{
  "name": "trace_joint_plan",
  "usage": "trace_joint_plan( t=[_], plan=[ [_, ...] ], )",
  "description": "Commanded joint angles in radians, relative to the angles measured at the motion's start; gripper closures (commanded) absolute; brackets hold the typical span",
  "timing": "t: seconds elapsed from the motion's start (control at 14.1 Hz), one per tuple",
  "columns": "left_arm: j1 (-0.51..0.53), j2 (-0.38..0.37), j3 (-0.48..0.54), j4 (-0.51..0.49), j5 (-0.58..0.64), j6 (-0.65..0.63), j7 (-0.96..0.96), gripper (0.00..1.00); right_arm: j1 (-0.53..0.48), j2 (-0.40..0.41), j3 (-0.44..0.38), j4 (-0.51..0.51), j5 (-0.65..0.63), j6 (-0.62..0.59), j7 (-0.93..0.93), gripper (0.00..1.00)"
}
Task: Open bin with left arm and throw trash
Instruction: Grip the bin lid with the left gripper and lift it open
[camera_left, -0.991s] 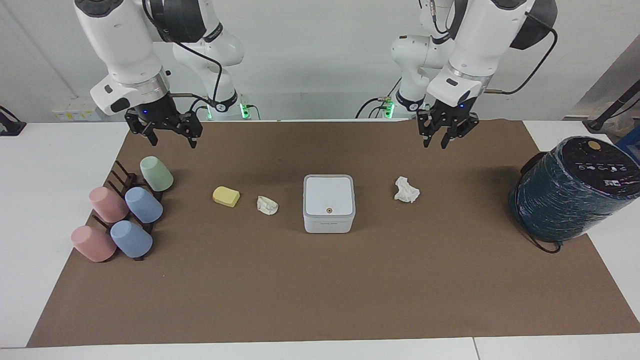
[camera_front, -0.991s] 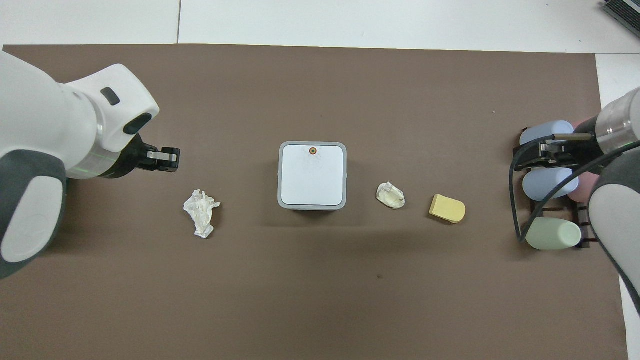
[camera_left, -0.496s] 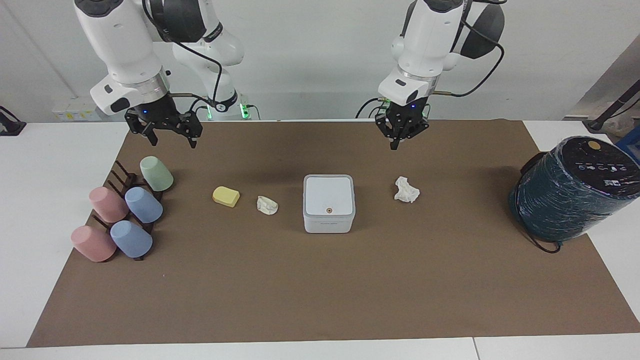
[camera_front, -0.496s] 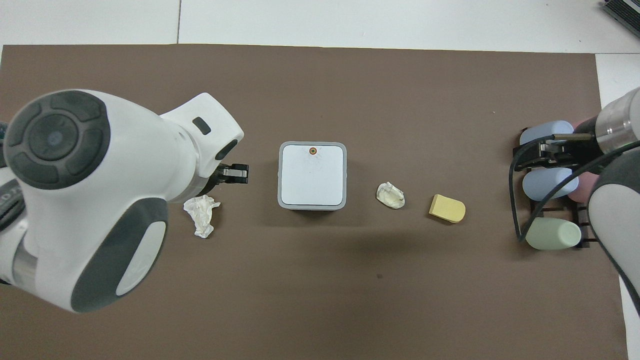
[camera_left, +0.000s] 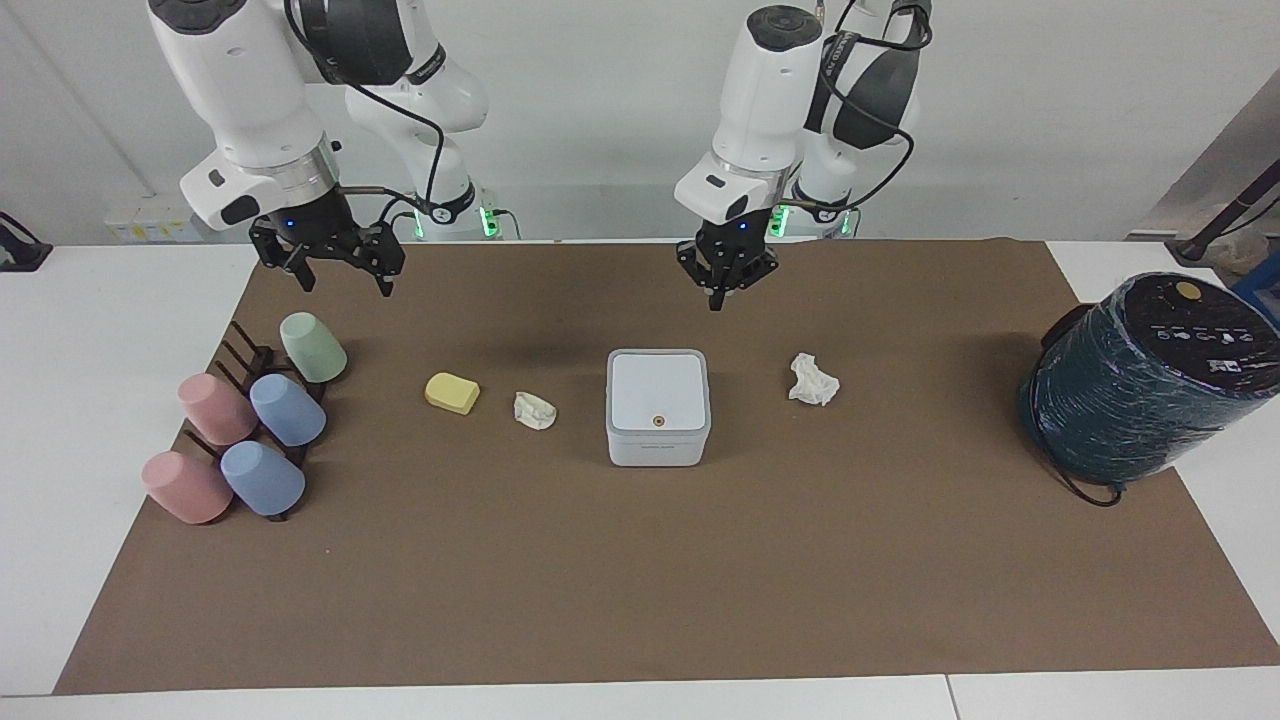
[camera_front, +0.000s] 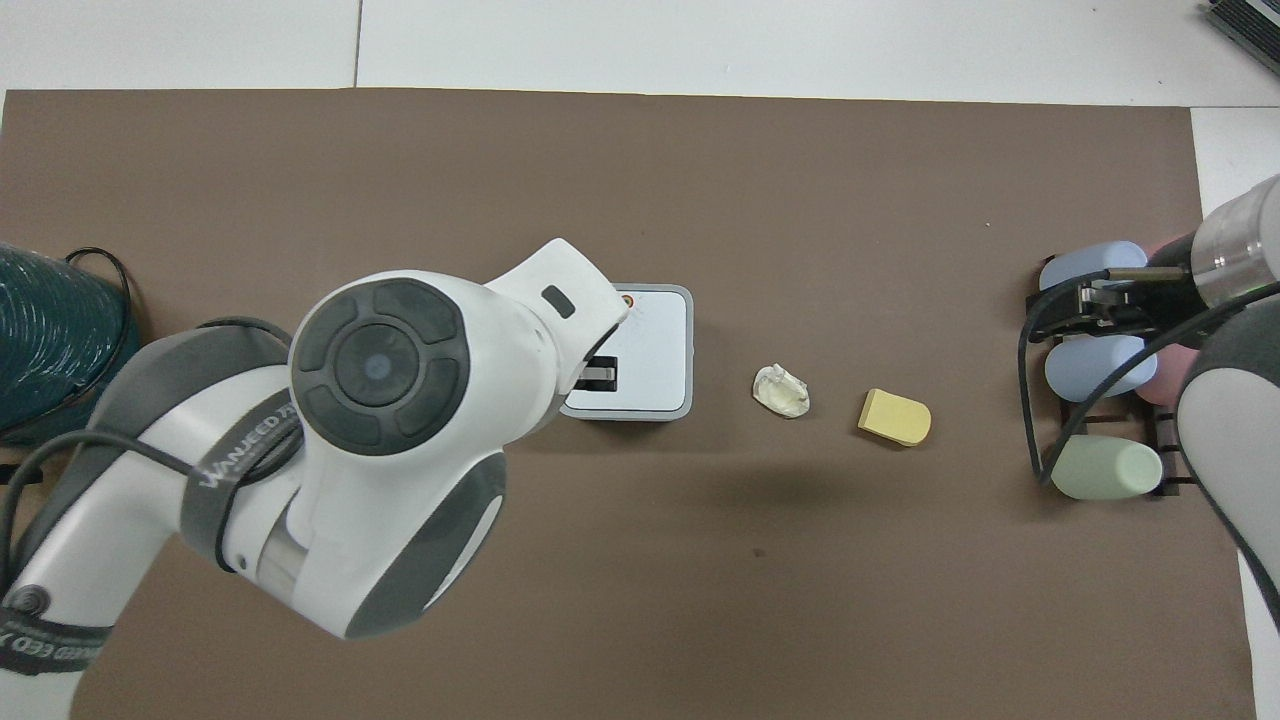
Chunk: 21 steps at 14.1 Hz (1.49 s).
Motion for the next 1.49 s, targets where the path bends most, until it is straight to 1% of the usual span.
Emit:
trace_joint_plan(
  t=[0.0,0.07,0.28,0.64,0.85,1.13,1.42],
  plan=[
    [-0.051,0.043,0.015,-0.028,-0.015,0.108,-0.047,1.0,-0.016,-0.025,0.007,-0.024,0.021,-0.001,-0.03,0.0],
    [-0.063,0.064,0.015,-0.031,-0.015,0.148,-0.07,1.0,-0.016,-0.025,0.007,-0.024,0.021,-0.001,-0.031,0.0],
    [-0.059,0.072,0.015,-0.078,-0.019,0.263,-0.074,1.0,-0.015,-0.025,0.009,-0.024,0.021,-0.002,-0.031,0.0],
    [-0.045,0.132,0.015,-0.08,-0.019,0.388,-0.069,1.0,-0.008,-0.025,0.007,-0.025,0.021,-0.005,-0.024,0.0],
    [-0.045,0.182,0.016,-0.078,-0.019,0.446,-0.067,1.0,-0.007,-0.025,0.007,-0.025,0.021,-0.004,-0.022,0.0],
    [-0.029,0.216,0.016,-0.077,-0.018,0.492,-0.061,1.0,-0.007,-0.025,0.007,-0.025,0.021,-0.004,-0.022,0.0],
    [-0.029,0.253,0.018,-0.078,-0.018,0.529,-0.06,1.0,-0.028,-0.025,0.006,-0.025,0.021,-0.007,-0.031,0.0]
  ],
)
